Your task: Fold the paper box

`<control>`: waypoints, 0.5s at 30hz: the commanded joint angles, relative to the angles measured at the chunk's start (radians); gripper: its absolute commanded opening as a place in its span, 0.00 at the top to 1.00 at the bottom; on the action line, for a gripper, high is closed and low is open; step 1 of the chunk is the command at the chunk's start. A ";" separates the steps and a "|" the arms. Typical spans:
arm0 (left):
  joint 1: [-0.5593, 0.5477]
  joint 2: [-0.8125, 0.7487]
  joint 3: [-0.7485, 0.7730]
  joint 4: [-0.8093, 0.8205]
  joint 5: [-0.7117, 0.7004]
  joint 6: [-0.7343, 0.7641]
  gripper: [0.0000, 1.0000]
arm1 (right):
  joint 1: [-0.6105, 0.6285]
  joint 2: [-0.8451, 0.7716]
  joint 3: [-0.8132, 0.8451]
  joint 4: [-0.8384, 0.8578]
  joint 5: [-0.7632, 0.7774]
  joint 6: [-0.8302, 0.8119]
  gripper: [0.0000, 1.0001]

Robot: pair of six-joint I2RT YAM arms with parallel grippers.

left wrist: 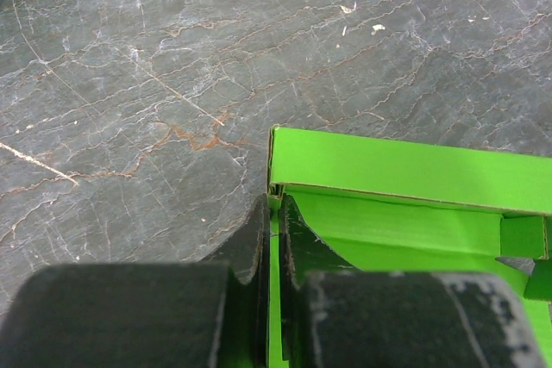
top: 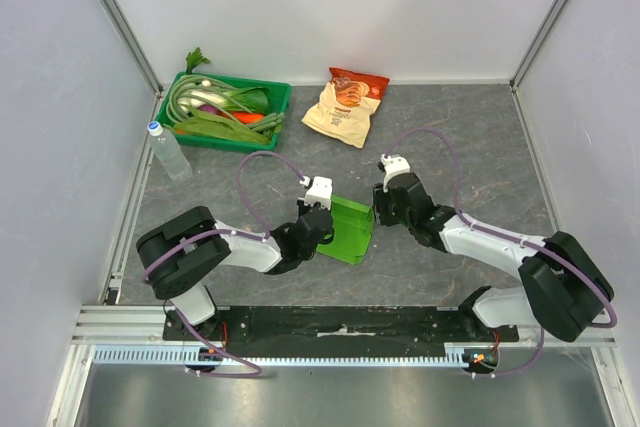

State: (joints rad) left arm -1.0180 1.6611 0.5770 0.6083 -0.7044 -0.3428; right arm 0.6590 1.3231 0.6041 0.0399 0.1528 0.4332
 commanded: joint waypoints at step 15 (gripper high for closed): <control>-0.016 -0.006 0.017 0.001 0.003 -0.021 0.98 | 0.019 -0.056 0.000 -0.175 0.125 0.013 0.56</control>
State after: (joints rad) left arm -1.0237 1.6611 0.5770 0.6083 -0.7036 -0.3428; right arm 0.6708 1.2869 0.5949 -0.1799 0.2317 0.4755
